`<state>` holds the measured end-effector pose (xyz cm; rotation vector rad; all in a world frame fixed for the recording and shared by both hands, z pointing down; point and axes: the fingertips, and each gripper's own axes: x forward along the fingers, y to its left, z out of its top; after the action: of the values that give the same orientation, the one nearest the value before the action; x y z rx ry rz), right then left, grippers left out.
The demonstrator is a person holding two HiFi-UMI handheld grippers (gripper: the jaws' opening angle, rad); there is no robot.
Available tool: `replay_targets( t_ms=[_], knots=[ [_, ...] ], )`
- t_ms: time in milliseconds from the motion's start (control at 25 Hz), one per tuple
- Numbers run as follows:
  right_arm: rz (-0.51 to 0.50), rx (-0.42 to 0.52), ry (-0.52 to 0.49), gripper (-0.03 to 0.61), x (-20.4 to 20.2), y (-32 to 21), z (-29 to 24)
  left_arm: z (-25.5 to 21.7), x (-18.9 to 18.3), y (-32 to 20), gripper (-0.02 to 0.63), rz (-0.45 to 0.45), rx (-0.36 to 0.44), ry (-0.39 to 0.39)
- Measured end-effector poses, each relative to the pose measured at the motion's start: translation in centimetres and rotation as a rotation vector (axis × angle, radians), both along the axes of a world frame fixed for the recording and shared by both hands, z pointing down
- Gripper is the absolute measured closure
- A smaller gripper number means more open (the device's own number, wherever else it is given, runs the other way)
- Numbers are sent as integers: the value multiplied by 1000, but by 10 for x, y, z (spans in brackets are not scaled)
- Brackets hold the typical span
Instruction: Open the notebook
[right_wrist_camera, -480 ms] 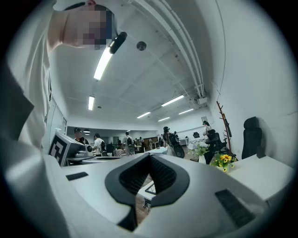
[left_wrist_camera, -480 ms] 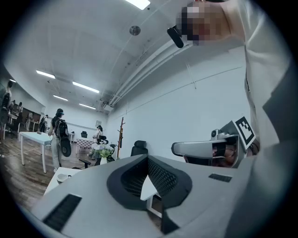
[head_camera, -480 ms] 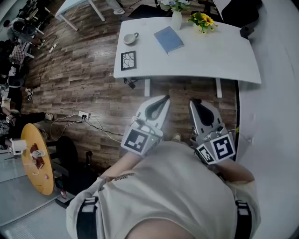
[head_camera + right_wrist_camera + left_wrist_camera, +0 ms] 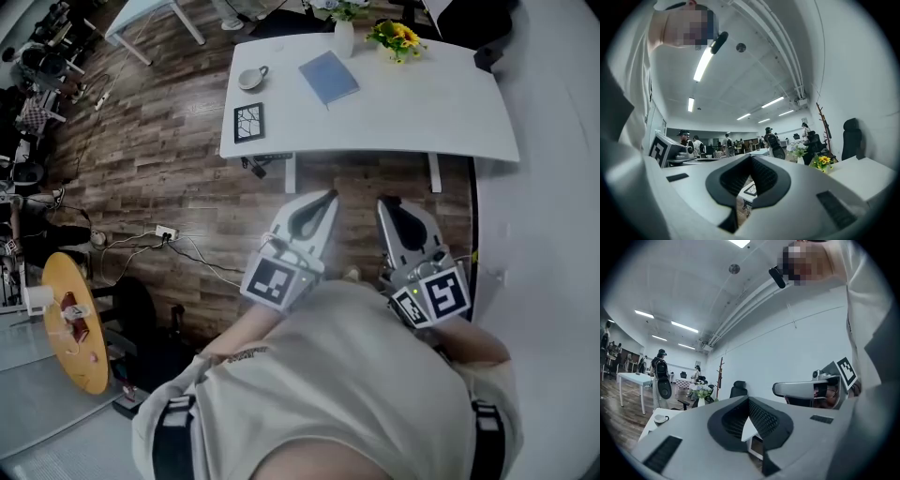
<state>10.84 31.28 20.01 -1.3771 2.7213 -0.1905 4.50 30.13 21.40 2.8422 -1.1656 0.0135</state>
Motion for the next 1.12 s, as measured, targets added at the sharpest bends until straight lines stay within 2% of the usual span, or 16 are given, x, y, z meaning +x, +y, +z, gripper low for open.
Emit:
replay_targets(
  t_ms=[680, 1120],
  knots=[
    [-32, -2, -32, 575, 37, 5, 11, 8, 31, 11, 614, -61, 14, -32],
    [-43, -8, -33, 575, 37, -33, 22, 18, 25, -25, 614, -86, 25, -32]
  ],
)
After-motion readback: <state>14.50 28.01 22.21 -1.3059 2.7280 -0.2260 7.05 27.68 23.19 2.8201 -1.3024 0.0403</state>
